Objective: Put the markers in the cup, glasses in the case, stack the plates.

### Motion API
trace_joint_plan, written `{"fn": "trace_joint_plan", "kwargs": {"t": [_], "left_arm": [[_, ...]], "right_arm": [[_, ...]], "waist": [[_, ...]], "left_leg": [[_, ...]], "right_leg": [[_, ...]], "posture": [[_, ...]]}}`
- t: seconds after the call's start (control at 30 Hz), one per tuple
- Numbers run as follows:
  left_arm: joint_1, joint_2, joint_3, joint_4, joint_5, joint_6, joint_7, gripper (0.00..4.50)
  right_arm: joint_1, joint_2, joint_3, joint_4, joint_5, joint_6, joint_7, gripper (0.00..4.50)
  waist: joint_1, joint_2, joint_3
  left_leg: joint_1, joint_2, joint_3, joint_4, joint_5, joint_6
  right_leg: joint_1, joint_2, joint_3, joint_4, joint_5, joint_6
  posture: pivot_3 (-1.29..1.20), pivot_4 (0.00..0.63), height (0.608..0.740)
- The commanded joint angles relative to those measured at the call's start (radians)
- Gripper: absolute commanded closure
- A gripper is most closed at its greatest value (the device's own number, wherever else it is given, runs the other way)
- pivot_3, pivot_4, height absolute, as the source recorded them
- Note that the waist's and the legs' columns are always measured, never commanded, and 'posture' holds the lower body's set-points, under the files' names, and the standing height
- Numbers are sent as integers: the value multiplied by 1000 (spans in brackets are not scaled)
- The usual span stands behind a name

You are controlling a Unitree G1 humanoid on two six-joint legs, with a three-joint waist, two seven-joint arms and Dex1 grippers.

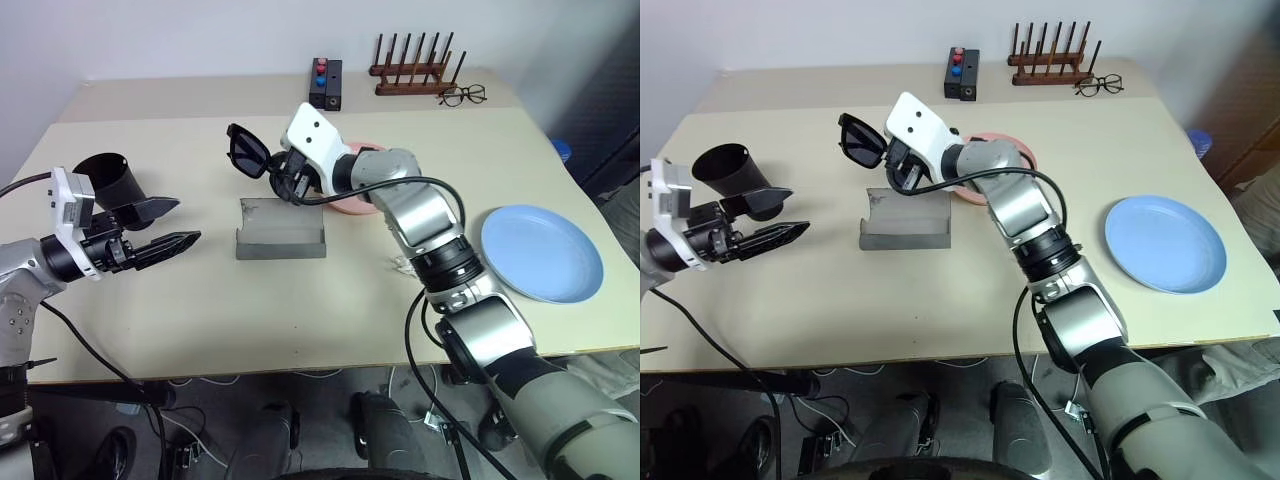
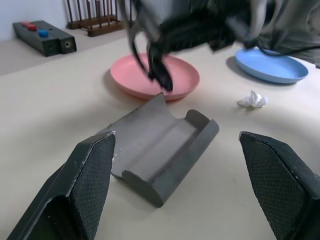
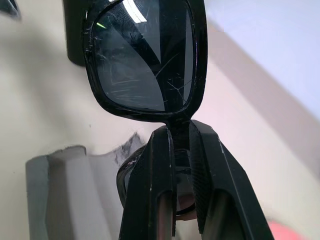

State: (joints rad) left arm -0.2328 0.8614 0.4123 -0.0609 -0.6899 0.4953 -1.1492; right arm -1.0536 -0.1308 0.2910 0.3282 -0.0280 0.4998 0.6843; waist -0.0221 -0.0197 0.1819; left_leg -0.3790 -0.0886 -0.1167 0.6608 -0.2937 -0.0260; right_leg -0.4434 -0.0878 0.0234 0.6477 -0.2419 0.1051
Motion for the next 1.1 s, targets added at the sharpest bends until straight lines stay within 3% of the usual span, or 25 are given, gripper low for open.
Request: {"fn": "trace_joint_plan", "kwargs": {"t": [0.03, 0.5, 1.1], "left_arm": [[7, 15, 33, -32, -24, 4, 4, 411], [-16, 7, 5, -10, -4, -13, 2, 411], [-8, 2, 7, -21, -1, -23, 16, 411]], "right_arm": [[-30, 10, 38, -4, -36, 35, -13, 4467], [9, -85, 187, -69, -125, 195, 92, 4467], [54, -105, 261, -63, -215, 93, 115, 4467]], "waist": [[-2, 0, 0], [-18, 0, 0], [-22, 0, 0]], "left_leg": [[0, 0, 0, 0, 0, 0], [-1, 0, 0, 0, 0, 0], [-1, 0, 0, 0, 0, 0]], "right_leg": [[0, 0, 0, 0, 0, 0], [0, 0, 0, 0, 0, 0], [0, 0, 0, 0, 0, 0]], "posture": [[0, 150, 740], [0, 150, 740], [0, 150, 740]]}}
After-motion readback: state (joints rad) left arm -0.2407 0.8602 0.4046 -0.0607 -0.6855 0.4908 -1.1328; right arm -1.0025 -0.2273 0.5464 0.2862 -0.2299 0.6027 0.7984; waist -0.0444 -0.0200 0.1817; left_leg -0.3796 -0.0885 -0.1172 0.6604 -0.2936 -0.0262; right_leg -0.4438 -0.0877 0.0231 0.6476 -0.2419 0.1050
